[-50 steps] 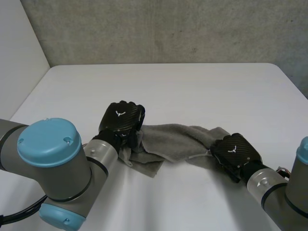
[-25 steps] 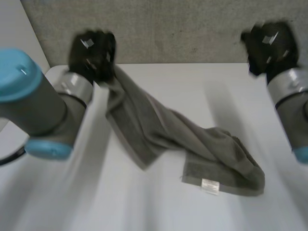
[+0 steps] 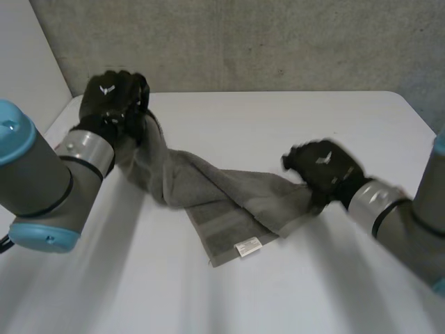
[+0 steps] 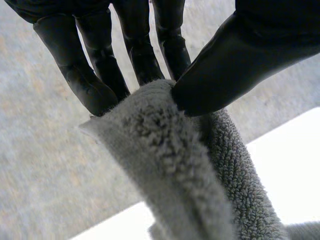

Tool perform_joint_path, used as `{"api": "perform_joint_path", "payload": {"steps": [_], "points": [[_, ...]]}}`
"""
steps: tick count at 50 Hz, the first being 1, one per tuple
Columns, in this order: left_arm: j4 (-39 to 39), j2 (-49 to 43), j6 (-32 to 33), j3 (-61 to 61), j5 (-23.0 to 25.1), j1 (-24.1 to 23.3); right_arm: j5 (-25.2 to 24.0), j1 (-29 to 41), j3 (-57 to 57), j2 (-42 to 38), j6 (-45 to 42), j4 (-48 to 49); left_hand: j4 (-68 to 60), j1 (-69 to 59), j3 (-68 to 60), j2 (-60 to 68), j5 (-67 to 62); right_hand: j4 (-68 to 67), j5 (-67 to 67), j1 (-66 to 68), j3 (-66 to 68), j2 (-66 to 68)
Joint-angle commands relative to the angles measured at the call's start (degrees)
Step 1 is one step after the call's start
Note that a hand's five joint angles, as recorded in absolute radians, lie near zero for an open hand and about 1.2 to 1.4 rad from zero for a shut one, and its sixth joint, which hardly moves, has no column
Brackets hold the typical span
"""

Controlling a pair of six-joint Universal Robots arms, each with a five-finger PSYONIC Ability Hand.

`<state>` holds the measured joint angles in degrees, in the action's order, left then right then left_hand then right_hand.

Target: Fold the towel.

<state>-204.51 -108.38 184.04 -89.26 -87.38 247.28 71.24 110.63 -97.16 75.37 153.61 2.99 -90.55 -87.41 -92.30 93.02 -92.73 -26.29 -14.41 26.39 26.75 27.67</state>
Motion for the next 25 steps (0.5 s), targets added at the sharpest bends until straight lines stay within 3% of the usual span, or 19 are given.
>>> {"api": "perform_joint_path", "payload": {"steps": [1, 6, 16, 25], "points": [[-0.28, -2.01, -0.08, -1.53, 0.02, 0.22, -5.57, 4.50, -4.17, -0.31, 0.90, 2.10, 10.55, 7.41, 12.30, -13.02, 22.73, 2.75, 0.87, -2.85, -3.21, -4.13], [-0.71, -2.80, -0.08, -2.76, 0.02, 1.10, -5.76, 7.76, -3.47, -1.81, 2.39, 5.35, 10.55, 7.41, 12.30, -13.02, 22.73, 1.91, 0.03, -2.01, -2.37, -3.29], [-0.80, -2.98, -0.17, -3.29, 0.02, 1.10, -3.91, 13.82, 4.08, -12.77, 11.53, 8.25, 10.55, 7.41, 12.30, -13.02, 22.73, 0.73, -1.15, -0.83, -1.19, -2.11], [-1.15, -3.06, -0.08, -3.82, 0.02, 1.10, -2.60, 16.64, 8.31, -20.00, 11.62, 8.26, 10.55, 7.41, 12.30, -13.02, 22.73, -1.62, -3.50, 1.52, 1.16, 0.24]]}}
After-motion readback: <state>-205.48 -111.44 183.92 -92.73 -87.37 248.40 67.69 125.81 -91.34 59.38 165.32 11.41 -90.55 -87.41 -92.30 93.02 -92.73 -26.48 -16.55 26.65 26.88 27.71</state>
